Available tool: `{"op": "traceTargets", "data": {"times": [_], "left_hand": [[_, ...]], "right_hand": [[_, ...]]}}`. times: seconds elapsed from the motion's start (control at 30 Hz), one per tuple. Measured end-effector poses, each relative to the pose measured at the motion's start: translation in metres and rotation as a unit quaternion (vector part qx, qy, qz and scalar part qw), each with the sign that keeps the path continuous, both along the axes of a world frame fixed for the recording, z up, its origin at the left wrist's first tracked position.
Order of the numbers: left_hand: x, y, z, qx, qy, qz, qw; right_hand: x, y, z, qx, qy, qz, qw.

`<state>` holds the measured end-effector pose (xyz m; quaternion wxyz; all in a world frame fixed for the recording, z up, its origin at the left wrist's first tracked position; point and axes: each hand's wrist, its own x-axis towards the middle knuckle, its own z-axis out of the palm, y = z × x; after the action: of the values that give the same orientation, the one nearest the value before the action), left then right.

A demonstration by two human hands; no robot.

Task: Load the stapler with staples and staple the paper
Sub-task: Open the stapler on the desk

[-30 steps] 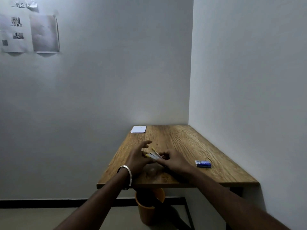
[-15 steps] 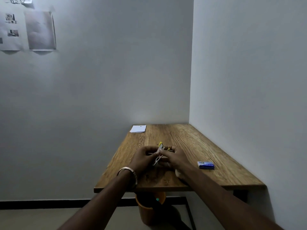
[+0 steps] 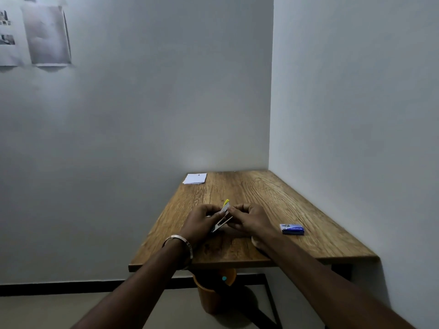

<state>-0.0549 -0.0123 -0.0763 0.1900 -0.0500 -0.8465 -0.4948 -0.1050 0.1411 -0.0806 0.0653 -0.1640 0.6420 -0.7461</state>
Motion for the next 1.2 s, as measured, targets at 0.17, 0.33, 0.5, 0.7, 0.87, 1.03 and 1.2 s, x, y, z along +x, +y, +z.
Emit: {"op": "traceTargets", "data": {"times": [0.17,0.33,0.5,0.7,0.87,1.03,1.2], "left_hand": [[-0.006,-0.008,0.0,0.149,-0.033,0.03,0.988],[-0.009,-0.01,-0.002,0.227,-0.068,0.022,0.971],[-0.001,-0.016,0.001,0.288,-0.031,0.017,0.957],[0.006,-0.028,-0.002,0.106,0.025,0.092,0.99],[0.013,-0.045,-0.003,-0.02,0.003,0.124,0.992],[0.021,-0.058,-0.003,-0.149,-0.051,0.078,0.984],[0.021,-0.061,0.0,-0.175,-0.079,0.054,0.98]], "right_hand": [[0.001,0.002,0.002,-0.011,-0.015,-0.006,1.0],[-0.002,0.002,0.001,-0.001,-0.027,-0.025,0.999],[-0.008,0.01,-0.003,0.191,0.108,-0.088,0.972],[-0.01,0.035,0.001,0.288,0.187,-0.104,0.933],[-0.011,0.043,0.001,0.328,0.206,-0.086,0.918],[-0.013,0.043,-0.001,0.326,0.204,-0.082,0.919],[-0.016,0.044,-0.002,0.304,0.197,-0.079,0.929]]}}
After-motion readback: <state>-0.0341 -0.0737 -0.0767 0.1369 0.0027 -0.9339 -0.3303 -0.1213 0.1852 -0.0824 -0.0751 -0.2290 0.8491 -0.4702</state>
